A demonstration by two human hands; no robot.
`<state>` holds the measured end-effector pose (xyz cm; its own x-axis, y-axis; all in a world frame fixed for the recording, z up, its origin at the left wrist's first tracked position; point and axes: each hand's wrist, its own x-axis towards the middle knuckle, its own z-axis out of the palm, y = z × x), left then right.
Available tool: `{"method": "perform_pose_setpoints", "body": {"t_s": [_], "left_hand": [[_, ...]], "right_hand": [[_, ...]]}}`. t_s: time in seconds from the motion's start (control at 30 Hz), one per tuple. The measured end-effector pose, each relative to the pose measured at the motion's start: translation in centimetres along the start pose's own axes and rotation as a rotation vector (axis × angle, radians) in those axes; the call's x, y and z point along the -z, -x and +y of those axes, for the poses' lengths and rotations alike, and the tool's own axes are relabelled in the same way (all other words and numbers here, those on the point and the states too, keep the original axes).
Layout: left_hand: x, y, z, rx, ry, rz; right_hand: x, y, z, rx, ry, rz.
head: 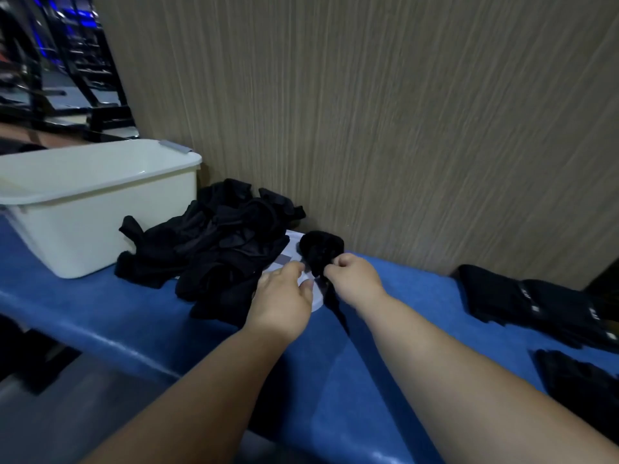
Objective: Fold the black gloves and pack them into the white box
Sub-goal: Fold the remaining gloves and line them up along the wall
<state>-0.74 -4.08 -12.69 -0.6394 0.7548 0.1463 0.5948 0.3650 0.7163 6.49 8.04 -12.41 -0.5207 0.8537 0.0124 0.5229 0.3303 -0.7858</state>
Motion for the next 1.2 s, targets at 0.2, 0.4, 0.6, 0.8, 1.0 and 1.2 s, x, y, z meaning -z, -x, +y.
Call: {"method": "perform_pose_setpoints", "body": {"t_s": [0.2,0.4,0.6,0.8,1.0,1.2], "left_hand": [[-0.3,1.3,2.0,0.091,0.243,-0.014],[-2.2,3.4,3.4,-0.003,0.236,-0.248],[-4.3,5.3,4.8,-0.171,0.128,-0.468],[-5.0,7.2,6.7,-0.174,0.365,-0.482],[-5.1,8.8,9.1,-0.232,0.436,-0.429],[-5.6,9.4,9.7,-0.225,0.490,-0.345]], "right_hand": [[5.0,6.1,3.4,0.018,-0.018,-0.104],[9.8,11.9,6.4,0.153,0.292,-0.235],[12.9,15.5,8.5,0.147,0.336,-0.225],[15.4,16.7,8.6,0.061,-0.242,-0.114],[16.0,17.5,8.9,0.221,-0.189,0.000],[16.3,17.5,9.0,0.321,-0.113,0.128]]}}
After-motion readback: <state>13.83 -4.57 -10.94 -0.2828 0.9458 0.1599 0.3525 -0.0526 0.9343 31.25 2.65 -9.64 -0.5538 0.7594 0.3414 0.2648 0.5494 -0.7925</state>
